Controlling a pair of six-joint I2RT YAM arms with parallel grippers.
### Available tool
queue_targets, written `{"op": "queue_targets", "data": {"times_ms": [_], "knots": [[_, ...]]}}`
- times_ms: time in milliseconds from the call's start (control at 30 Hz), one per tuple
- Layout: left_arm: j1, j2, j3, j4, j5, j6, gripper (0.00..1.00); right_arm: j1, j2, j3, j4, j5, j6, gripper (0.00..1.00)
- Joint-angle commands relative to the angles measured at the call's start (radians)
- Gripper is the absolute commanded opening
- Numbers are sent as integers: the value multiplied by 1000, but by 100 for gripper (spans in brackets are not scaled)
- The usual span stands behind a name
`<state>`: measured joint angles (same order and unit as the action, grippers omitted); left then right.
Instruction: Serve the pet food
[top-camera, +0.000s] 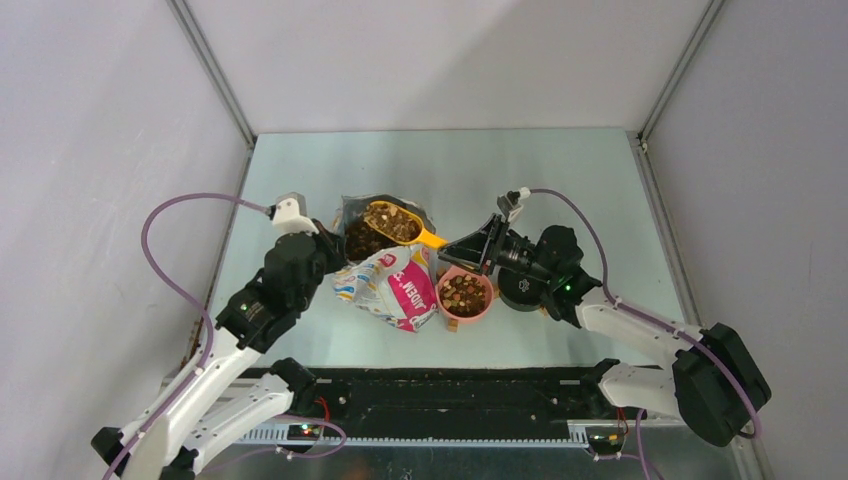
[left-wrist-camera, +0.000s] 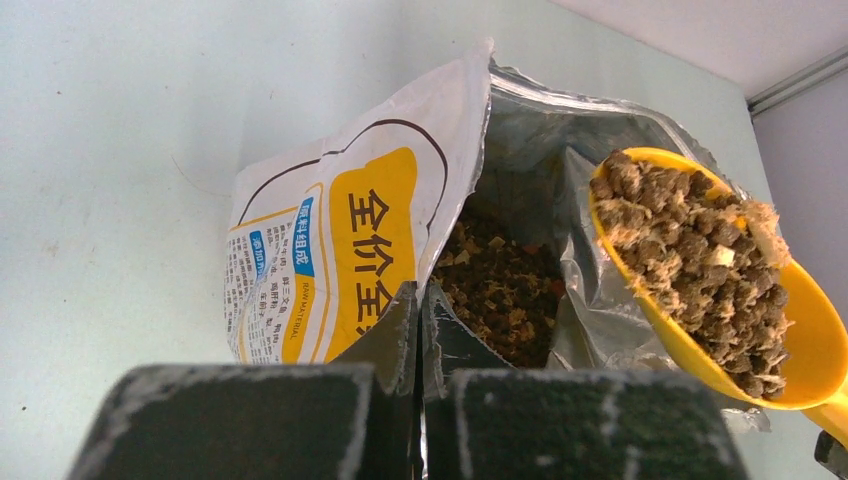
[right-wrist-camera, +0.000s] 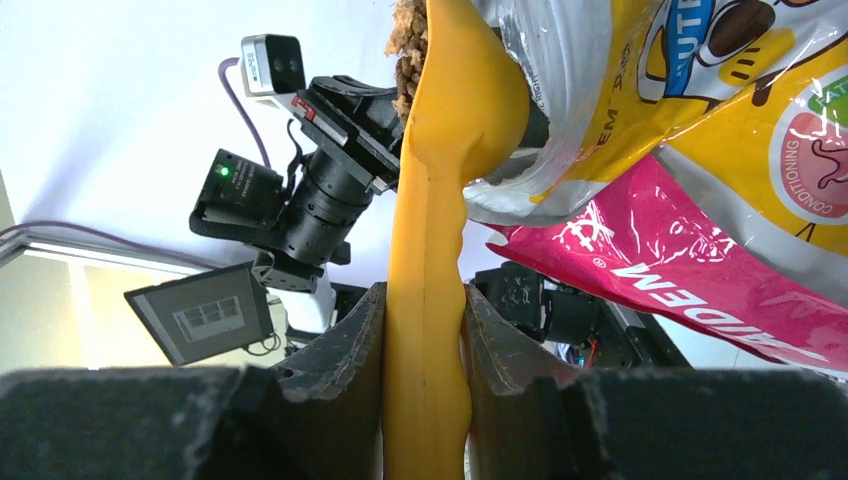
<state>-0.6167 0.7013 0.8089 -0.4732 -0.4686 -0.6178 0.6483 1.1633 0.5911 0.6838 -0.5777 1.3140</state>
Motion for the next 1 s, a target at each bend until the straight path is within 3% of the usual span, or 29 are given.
{"op": "queue_targets", "data": {"times_ms": [0,167,533,733,967], "knots": [[3,-14,-16,0,-12,28,0,16,-28,-7,180,33,12,0],[3,-3,-9,11,-3,32,0,24,-51,-59,209,101,8,0],[3,-6,-9,0,-4,23,0,41,55,-89,446,87,146,0],[4,-17,-16,2,0,23,0,41,100,-76,445,80,200,0],[4,-24,-16,5,3,21,0,47,39,-64,272,131,155,0]]}}
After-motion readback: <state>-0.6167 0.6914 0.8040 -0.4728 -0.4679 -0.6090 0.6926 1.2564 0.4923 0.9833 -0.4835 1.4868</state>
